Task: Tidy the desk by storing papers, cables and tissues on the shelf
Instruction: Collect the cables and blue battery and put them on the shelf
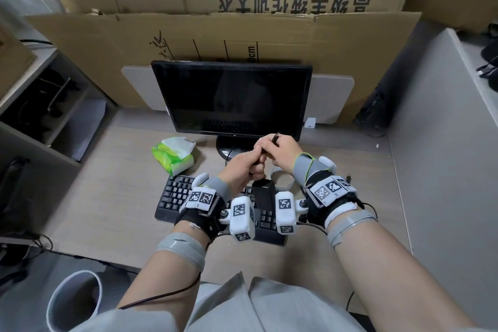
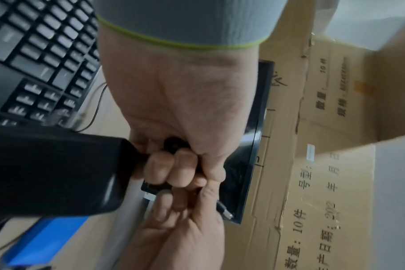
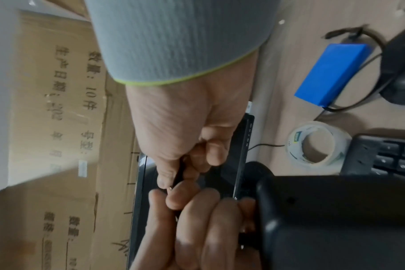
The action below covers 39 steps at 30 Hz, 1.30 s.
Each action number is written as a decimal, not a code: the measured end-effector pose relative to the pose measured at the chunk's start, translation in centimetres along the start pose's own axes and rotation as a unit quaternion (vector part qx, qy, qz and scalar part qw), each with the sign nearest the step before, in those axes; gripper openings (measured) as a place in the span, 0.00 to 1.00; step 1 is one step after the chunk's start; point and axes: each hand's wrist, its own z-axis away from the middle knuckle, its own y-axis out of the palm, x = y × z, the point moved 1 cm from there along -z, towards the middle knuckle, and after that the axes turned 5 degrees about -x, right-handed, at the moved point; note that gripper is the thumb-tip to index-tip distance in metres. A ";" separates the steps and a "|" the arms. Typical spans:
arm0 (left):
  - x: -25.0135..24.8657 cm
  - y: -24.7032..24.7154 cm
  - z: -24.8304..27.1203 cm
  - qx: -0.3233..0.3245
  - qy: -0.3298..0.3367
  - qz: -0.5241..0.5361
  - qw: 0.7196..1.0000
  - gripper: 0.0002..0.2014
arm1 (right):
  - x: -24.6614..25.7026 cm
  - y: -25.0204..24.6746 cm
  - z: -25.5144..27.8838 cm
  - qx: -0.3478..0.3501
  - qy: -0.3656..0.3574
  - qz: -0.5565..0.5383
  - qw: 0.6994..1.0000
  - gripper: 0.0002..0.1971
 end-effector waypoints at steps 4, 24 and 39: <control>-0.1 -0.4 -0.6 0.002 -0.037 0.079 0.996 0.14 | -1.0 0.3 0.1 -0.001 0.022 -0.103 0.994 0.11; 9.9 3.5 -4.9 -0.018 -0.153 -0.026 0.988 0.18 | -21.4 -8.2 6.9 -0.341 0.483 0.125 0.797 0.27; 11.1 3.7 -5.2 -0.029 -0.188 0.001 0.982 0.11 | -22.8 -7.9 6.9 -0.340 0.473 0.125 0.803 0.12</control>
